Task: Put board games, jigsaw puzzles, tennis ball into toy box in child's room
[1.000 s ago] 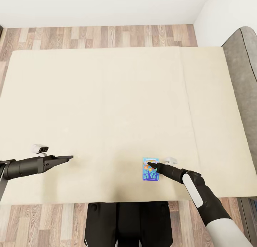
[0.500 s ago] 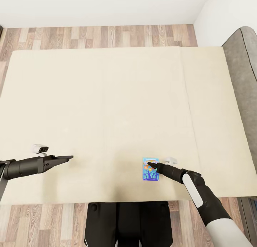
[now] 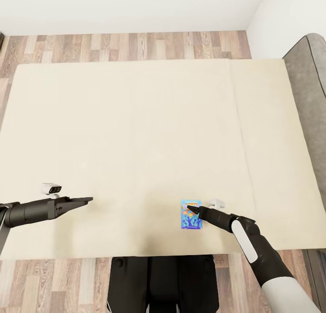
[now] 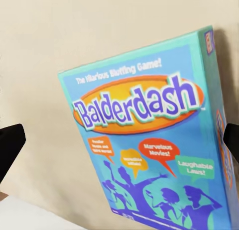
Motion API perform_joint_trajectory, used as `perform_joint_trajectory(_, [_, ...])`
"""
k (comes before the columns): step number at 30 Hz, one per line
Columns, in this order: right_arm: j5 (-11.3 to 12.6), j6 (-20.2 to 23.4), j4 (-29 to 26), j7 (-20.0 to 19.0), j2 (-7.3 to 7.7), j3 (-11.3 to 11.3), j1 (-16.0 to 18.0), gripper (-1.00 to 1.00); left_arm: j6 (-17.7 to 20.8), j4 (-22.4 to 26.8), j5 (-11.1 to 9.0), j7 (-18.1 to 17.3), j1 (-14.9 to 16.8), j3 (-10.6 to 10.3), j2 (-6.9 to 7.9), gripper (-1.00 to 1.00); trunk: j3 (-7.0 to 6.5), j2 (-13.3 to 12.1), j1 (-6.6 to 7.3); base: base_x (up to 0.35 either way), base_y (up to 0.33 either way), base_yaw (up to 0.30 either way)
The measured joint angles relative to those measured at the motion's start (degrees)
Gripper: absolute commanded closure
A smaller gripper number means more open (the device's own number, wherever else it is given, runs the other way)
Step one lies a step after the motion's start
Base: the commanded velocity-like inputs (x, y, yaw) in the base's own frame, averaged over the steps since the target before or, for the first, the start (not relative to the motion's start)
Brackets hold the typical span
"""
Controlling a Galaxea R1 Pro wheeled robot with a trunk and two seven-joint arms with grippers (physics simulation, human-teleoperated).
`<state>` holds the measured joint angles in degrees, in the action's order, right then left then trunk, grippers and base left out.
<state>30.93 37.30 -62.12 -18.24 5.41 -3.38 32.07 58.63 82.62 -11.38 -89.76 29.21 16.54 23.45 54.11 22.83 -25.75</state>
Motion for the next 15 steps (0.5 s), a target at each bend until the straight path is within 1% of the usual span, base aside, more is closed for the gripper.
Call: perform_joint_trajectory(15, [0.0,0.0,-0.1,0.0,0.00,0.0,0.0,-1.00,0.0,0.0,0.0,0.0,0.0,0.0,0.00,-1.00,0.00,0.0,0.00,0.000,0.041,0.000])
